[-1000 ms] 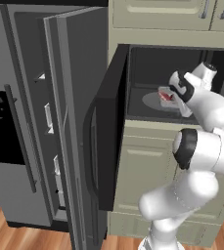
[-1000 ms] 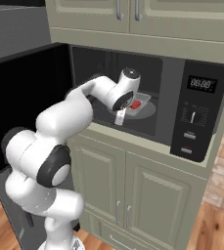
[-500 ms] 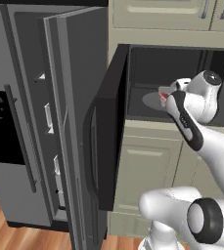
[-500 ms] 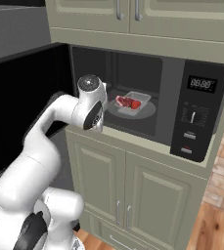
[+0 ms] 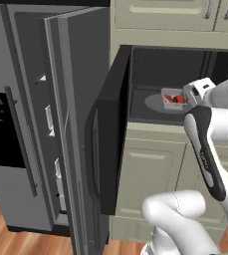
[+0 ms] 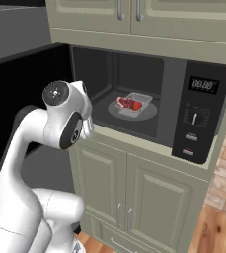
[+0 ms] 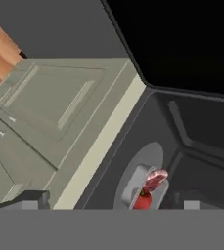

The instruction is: Place the tupperware containing the steak and bell pepper meal in the microwave. Close the microwave door and press the start button to reheat the meal.

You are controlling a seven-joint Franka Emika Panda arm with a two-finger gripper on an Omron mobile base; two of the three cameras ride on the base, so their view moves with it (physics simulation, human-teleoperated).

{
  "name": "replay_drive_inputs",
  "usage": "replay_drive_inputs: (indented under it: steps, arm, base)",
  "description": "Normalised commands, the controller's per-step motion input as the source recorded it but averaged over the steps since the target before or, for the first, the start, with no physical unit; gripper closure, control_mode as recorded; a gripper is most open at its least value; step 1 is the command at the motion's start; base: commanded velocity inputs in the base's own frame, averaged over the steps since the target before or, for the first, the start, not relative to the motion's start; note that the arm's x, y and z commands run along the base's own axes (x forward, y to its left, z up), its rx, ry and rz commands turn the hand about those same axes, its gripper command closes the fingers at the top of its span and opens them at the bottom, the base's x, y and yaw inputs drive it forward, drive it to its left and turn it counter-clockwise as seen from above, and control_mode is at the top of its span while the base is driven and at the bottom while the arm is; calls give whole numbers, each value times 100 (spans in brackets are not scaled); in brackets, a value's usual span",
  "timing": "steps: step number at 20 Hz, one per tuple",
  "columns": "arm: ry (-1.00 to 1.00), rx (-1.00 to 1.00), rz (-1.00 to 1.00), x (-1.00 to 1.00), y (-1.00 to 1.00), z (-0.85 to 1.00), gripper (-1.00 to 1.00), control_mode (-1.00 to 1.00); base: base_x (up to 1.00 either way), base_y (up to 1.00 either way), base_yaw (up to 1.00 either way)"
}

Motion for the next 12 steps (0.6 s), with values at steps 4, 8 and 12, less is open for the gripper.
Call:
replay_drive_inputs:
  steps: [4,8,12]
  arm:
    - [0,-39,30,-100,0,55,-100,-100]
    - [0,-46,41,-100,0,52,-100,-100]
    - [1,-53,44,-100,0,50,-100,-100]
  base:
    - [0,0,0]
    - [0,0,0]
    - [0,0,0]
